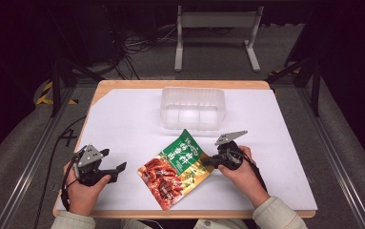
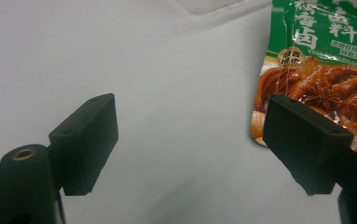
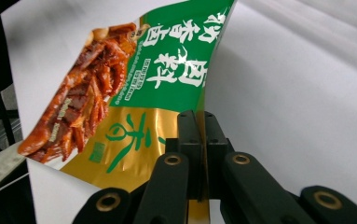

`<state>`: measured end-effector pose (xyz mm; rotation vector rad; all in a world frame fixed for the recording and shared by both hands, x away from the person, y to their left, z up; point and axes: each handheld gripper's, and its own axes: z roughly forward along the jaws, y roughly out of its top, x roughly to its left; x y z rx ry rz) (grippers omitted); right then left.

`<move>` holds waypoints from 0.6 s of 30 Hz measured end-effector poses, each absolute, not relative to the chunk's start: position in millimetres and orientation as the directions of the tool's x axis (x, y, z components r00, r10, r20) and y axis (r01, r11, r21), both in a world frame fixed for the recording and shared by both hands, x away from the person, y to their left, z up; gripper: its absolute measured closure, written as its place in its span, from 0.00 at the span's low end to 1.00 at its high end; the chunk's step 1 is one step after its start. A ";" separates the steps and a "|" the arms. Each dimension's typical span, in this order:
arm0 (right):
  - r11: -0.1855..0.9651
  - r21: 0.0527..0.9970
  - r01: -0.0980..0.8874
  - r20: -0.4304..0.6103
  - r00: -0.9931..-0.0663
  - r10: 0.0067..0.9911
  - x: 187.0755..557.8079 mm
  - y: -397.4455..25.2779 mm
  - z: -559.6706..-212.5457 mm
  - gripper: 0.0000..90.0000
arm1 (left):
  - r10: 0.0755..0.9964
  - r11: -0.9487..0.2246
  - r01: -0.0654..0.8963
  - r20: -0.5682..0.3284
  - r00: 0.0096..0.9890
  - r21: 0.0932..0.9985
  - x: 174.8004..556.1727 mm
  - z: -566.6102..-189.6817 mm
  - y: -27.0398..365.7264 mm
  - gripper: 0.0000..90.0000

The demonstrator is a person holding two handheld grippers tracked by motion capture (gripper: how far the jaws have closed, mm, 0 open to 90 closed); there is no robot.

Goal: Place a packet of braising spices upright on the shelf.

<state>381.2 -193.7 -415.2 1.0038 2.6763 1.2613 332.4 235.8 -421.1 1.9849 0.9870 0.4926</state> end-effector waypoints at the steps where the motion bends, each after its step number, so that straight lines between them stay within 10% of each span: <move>1: 0.464 0.703 0.540 0.244 -0.795 0.555 380.1 -193.7 -412.3 1.00 | 0.791 -0.333 0.461 -0.022 0.611 0.823 332.2 -421.0 235.9 0.21; 18: 0.431 0.776 0.461 0.228 -0.841 0.490 359.2 -197.3 -348.0 1.00 | 0.796 -0.333 0.467 -0.022 0.606 0.819 333.3 -422.5 236.0 0.21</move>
